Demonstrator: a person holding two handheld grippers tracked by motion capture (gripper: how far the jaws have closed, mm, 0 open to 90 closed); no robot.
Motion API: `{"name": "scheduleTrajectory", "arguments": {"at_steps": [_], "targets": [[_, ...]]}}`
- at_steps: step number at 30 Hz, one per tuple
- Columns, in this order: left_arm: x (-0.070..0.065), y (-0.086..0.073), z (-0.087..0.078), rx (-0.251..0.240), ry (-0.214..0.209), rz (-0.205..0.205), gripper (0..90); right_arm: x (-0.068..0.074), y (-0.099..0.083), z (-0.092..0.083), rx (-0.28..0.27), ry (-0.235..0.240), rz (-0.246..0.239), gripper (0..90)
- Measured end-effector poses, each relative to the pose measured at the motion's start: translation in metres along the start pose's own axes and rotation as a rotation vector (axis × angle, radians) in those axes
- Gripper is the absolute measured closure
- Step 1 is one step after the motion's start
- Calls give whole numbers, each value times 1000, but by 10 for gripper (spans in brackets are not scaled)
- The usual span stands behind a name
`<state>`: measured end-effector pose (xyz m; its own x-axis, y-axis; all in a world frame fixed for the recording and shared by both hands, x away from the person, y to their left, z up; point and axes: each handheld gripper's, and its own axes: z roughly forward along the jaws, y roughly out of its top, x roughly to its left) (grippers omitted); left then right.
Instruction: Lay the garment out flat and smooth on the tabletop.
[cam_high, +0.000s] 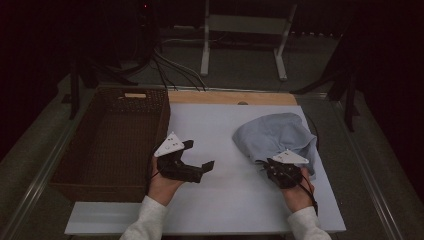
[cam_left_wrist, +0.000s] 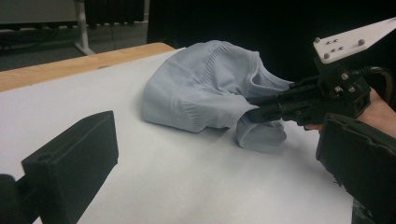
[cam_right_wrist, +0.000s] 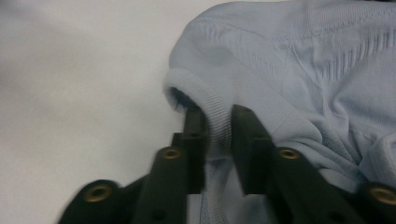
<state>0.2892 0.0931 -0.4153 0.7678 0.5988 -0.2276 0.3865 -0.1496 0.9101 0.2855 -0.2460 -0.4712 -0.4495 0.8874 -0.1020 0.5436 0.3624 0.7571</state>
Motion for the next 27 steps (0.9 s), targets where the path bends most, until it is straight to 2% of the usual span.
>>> {"name": "scheduleTrajectory", "arguments": {"at_steps": [4, 14, 19, 24, 26, 27], "targets": [[0, 0, 0, 2, -1, 1, 1, 3, 1, -4, 0, 0, -24, 803], [0, 0, 0, 3, 0, 0, 2, 3, 5, -21, -34, 8, -33, 813], [0, 0, 0, 4, -1, 0, 2, 4, 8, -29, -55, 39, -26, 817], [0, 0, 0, -1, 1, -1, 2, 8, 10, -36, -63, 40, -38, 818], [0, 0, 0, 1, -1, 0, 2, 7, 9, -33, -44, 43, -35, 791], [0, 0, 0, 1, -1, 0, 2, 5, 6, -29, -23, 43, -17, 693]]}}
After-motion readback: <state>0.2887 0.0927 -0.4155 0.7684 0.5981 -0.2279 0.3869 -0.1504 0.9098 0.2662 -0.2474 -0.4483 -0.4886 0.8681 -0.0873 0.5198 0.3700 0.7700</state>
